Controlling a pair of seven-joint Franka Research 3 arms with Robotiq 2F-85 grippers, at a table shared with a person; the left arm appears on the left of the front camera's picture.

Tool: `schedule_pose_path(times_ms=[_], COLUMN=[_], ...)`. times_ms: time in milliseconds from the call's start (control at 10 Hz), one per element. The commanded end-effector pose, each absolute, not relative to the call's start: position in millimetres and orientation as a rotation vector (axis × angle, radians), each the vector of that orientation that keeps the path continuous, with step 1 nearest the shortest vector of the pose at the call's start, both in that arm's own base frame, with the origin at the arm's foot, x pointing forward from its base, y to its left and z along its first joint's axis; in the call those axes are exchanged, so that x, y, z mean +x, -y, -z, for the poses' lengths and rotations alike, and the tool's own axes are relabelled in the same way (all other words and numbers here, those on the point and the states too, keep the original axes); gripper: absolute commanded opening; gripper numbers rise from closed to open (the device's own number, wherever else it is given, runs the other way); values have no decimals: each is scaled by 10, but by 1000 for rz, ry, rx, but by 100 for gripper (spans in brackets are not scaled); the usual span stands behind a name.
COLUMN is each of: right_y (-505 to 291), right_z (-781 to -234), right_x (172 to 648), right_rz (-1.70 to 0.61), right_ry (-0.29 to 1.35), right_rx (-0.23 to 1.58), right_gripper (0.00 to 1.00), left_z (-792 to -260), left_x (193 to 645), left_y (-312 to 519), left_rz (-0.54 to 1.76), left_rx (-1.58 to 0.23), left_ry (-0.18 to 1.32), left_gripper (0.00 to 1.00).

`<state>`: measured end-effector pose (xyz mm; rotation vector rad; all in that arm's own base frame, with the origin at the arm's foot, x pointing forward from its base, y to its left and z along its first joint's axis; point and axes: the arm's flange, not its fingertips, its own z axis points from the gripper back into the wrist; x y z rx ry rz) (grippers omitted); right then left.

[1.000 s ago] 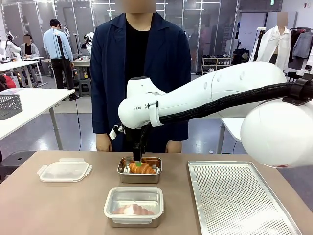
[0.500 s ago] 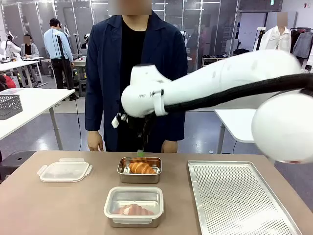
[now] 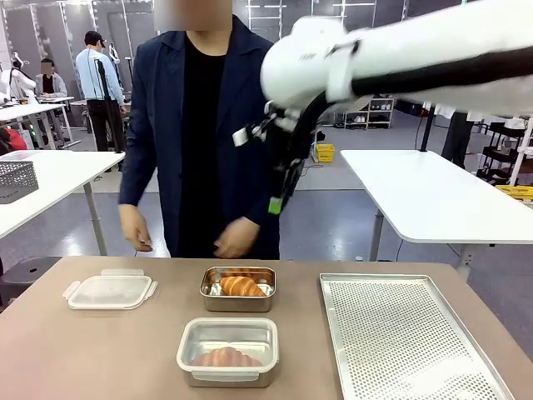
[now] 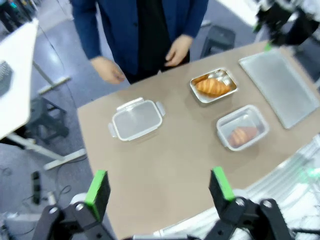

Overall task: Place the bread into the airtight container.
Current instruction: Pick up a Butter Roll and place it into an empty Airtight Container.

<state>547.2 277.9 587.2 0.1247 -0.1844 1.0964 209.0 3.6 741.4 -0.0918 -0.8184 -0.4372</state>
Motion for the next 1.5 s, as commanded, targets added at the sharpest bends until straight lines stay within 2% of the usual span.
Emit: schedule_pose_path(times_ms=[0,300,500,800,1000,1300,1400], right_y=[-2219,-1545,-1193,-768,-615,-496,-544], right_z=[-6099,-6651,-6955,-7287,-7450,-7476,-7577], right_x=[4901,4182,3726,3118,2832,2689,2690], right_rz=[-886,-690,-561,-494,-466,-501,-501], right_ry=[231,313,334,422,476,389,466], right_rx=[112,99,19,17,27,52,36], right_gripper=[98,98,98,98,98,98,98], left_z=[-7428,-7428,-7428,-7428,-7428,-7428,-7428], left_x=[2098,2098,2098,2098,2098,2098,2098], left_y=[-34,-34,-34,-34,-34,-34,-34], left_rz=[450,450,450,450,450,450,450], left_rx=[-94,-94,-94,-94,-94,-94,-94], left_ry=[819,819,819,819,819,819,819], left_gripper=[100,100,100,100,100,100,100])
